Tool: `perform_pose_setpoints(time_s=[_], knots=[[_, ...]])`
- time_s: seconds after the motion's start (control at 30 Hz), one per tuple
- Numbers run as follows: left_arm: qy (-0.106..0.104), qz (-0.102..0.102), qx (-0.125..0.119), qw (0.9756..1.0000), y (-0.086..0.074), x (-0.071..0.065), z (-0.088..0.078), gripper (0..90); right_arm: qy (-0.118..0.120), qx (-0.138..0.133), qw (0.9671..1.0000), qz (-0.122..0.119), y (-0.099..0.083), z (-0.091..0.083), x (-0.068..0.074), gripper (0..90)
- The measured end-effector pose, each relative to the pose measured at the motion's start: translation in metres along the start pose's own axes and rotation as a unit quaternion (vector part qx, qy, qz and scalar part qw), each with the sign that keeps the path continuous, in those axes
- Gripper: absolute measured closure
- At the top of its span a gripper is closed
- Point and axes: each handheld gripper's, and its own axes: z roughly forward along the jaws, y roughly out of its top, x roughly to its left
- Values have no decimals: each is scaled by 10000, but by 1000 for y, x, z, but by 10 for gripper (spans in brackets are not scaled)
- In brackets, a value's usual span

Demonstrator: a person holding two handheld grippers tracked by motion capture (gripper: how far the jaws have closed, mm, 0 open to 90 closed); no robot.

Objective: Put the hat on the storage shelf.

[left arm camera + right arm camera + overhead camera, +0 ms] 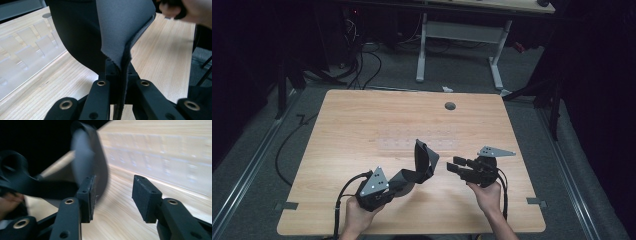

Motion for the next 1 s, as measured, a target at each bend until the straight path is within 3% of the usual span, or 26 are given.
perform_pose_setpoints(time_s=[0.07,0.17,0.2,0.27,0.33,0.37,0.67,0.9,1.0], knots=[[33,-58,-58,10000,3,2,-2,864,-119,64,9999,-9,-4,0,-3,507],[54,-151,-147,9998,6,5,-4,864,-626,266,9976,-129,-18,4,-13,481],[54,-188,-178,9997,7,6,-5,864,-893,396,9952,-104,-26,5,-19,468],[82,-242,-239,9994,9,7,-5,863,-984,436,9941,-140,-29,6,-21,461],[132,-321,-286,9990,12,10,-6,864,-1356,576,9888,-214,-39,8,-29,451],[132,-321,-286,9990,12,10,-6,864,-1356,576,9888,-214,-39,8,-29,451],[244,-394,-420,9980,20,16,-8,863,-1968,747,9771,-317,-53,9,-40,425],[338,-464,-574,9967,26,20,-9,863,-2203,832,9711,-400,-58,12,-43,406],[393,-505,-622,9960,29,23,-9,863,-2225,867,9704,-366,-60,13,-44,402]])
